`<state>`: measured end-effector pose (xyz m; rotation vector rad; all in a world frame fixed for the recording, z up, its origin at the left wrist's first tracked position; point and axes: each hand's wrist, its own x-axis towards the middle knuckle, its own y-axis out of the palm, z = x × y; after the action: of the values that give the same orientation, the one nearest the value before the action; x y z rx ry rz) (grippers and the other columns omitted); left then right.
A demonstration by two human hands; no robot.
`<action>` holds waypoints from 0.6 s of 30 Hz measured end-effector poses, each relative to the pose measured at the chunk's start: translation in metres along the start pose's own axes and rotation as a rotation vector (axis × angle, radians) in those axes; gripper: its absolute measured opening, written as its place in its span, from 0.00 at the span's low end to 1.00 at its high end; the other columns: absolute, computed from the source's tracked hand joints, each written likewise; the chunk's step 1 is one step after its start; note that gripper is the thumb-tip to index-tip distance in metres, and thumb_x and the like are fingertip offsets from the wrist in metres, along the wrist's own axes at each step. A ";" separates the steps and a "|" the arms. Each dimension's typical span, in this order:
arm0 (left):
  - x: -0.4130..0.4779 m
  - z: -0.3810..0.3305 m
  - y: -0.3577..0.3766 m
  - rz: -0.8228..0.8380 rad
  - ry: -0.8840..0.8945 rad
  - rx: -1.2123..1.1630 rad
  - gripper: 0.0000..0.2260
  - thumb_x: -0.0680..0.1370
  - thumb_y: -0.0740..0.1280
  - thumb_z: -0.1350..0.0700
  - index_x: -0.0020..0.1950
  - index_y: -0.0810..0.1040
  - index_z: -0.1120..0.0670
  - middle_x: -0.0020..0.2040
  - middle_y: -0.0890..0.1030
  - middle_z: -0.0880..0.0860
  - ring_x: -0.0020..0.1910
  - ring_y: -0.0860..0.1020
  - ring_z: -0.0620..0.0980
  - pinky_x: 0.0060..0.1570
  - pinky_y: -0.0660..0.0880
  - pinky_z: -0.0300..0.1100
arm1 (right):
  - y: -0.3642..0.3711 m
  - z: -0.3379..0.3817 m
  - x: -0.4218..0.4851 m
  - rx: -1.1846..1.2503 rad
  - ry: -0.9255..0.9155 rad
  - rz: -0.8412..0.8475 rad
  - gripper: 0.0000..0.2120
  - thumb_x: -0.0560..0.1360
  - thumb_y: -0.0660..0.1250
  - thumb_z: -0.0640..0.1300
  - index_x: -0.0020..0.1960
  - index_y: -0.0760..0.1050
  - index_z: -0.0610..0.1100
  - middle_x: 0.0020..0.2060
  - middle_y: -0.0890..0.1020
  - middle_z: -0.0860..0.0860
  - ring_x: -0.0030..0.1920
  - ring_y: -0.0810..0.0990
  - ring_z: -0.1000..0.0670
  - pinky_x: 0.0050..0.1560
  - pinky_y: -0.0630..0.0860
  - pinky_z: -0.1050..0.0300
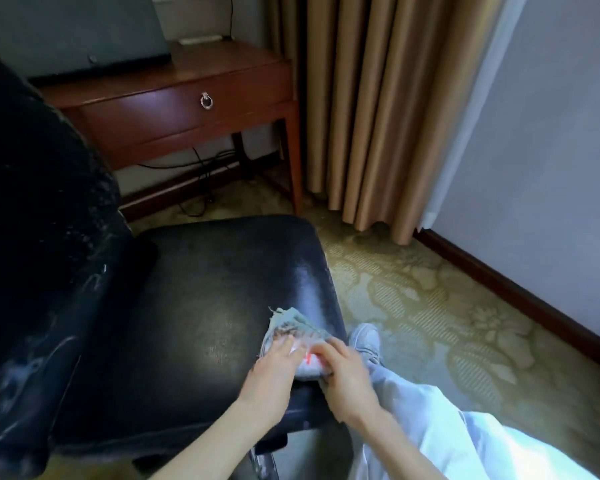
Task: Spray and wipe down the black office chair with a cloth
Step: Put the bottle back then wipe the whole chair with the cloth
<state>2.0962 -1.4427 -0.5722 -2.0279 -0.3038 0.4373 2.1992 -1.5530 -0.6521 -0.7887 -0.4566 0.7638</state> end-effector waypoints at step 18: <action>-0.046 -0.012 0.007 0.030 0.046 0.262 0.29 0.78 0.55 0.68 0.76 0.57 0.48 0.78 0.52 0.49 0.76 0.53 0.49 0.70 0.57 0.41 | 0.023 0.019 -0.058 0.061 0.194 -0.140 0.28 0.61 0.60 0.35 0.56 0.73 0.59 0.58 0.75 0.61 0.56 0.74 0.50 0.53 0.72 0.53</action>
<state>2.0599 -1.4740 -0.5651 -1.7855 -0.1783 0.4255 2.1399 -1.5771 -0.6628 -0.7574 -0.3092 0.5623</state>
